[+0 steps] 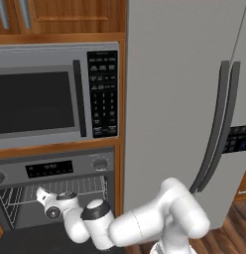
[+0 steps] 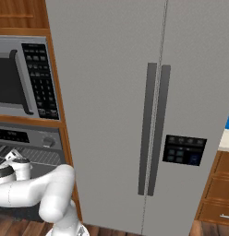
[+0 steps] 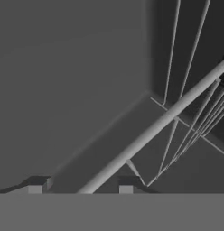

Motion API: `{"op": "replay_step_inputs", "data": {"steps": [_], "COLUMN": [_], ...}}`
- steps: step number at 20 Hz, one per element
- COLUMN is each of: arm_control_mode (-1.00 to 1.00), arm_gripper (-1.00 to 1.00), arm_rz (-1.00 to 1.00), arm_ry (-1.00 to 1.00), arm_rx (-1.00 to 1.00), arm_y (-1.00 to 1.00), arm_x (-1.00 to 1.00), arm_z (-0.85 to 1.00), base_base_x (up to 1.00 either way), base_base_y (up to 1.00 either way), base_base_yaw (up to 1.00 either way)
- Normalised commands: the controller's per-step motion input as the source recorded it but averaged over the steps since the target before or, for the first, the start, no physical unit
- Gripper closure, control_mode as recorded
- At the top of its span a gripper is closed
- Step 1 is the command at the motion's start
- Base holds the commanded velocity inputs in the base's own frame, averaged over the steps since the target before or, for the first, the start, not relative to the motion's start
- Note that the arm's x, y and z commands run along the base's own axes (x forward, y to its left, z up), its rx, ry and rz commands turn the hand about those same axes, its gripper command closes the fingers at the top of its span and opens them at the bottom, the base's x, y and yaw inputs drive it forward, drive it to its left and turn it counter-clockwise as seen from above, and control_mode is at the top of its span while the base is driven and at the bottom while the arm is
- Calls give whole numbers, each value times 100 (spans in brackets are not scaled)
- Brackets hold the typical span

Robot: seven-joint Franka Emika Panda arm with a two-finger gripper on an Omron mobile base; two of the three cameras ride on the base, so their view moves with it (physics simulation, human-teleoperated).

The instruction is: Take the fish from the oven and place it on the plate on the counter.

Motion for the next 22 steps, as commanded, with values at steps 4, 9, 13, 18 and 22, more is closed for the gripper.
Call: {"op": "replay_step_inputs", "data": {"steps": [4, 9, 13, 18, 22], "arm_control_mode": [-100, -100, -100, -100, -100], "arm_gripper": [-100, -100, -100, -100, -100], "arm_rz": [0, 0, -3, -7, -3], "arm_ry": [0, -8, -18, -13, -2], "arm_rx": [0, 13, 26, 30, 26], "arm_y": [0, 0, 0, 0, 0], "arm_x": [0, 12, 37, 42, 5], "arm_z": [-80, -100, -100, -97, -76], "base_base_x": [0, 0, 0, 0, 0], "base_base_y": [0, 0, 0, 0, 0], "base_base_yaw": [0, 0, 0, 0, 0]}}
